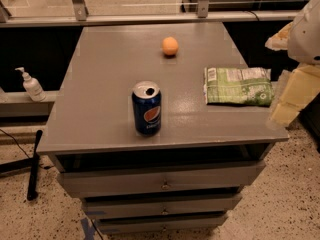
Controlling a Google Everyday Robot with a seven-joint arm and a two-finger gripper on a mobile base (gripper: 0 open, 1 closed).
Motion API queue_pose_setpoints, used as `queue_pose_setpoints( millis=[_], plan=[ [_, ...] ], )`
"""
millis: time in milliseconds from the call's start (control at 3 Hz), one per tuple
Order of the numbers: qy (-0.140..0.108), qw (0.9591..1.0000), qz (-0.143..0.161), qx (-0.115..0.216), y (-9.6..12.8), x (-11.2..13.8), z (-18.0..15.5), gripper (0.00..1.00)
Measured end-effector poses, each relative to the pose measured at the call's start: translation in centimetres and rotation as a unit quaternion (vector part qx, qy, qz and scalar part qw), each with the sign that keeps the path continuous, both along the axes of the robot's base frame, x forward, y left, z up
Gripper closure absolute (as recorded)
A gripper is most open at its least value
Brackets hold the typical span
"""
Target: Pick pepsi can
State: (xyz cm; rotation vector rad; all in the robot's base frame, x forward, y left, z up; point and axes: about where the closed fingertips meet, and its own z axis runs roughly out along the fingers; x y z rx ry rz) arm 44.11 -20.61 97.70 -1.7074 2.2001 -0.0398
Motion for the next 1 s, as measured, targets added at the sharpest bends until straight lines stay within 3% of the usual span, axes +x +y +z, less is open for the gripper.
queue_pose_setpoints(
  millis=[333,667,1000],
  plan=[
    [0.004,0.9980,0.023,0.058,3.3,0.2,-1.8,0.00],
    [-0.007,0.9857,0.076,0.150,9.9,0.5,-4.4,0.00],
    [-0.016,0.9590,0.131,0.251,17.5,0.8,-5.8,0.00]
  ],
)
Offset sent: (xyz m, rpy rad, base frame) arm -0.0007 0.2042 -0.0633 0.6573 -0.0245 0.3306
